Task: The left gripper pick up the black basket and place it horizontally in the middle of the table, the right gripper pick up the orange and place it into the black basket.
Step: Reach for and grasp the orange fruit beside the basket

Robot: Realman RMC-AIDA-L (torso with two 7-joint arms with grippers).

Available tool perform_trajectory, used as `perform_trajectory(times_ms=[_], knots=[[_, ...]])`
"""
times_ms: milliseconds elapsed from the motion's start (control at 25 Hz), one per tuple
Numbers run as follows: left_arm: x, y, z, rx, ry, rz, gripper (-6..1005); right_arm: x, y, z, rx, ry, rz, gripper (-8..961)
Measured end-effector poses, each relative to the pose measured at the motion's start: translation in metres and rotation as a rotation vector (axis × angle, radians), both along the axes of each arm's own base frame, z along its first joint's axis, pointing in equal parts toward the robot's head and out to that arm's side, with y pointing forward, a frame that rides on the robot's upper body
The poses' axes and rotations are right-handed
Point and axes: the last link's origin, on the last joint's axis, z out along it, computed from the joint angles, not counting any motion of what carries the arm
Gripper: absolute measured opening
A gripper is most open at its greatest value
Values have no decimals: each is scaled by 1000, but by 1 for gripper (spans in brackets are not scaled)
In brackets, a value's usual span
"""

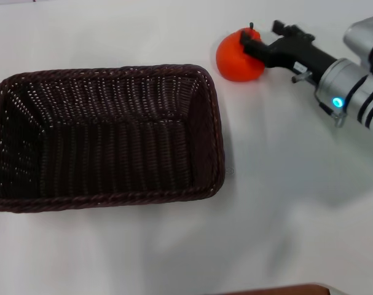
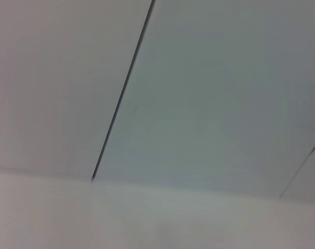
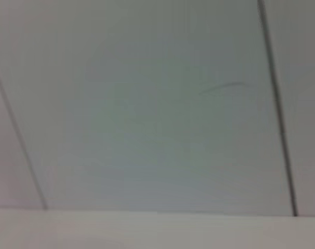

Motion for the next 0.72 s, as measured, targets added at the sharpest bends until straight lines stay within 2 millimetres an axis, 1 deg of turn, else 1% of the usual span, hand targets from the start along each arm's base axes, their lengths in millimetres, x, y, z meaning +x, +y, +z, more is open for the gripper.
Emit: perform_trajectory(times_ms=[40,160,360,520,720], knots=[[-1,1,0,14,-17,-13,726,-2,-1,-2,-13,-5,9,942],[-4,4,-2,62,-94,-85,725,-4,-2,-6,-37,-15,25,899],[-5,4,-6,86,-129,-155,726,-3,-4,-8,-61,1,13,698],[-8,3,-9,93,-164,-174,726,1,-5,-7,-61,-3,-5,533],[-7,0,-13,127,-296,-240,726,3,-4,-7,-64,1,-26,328]])
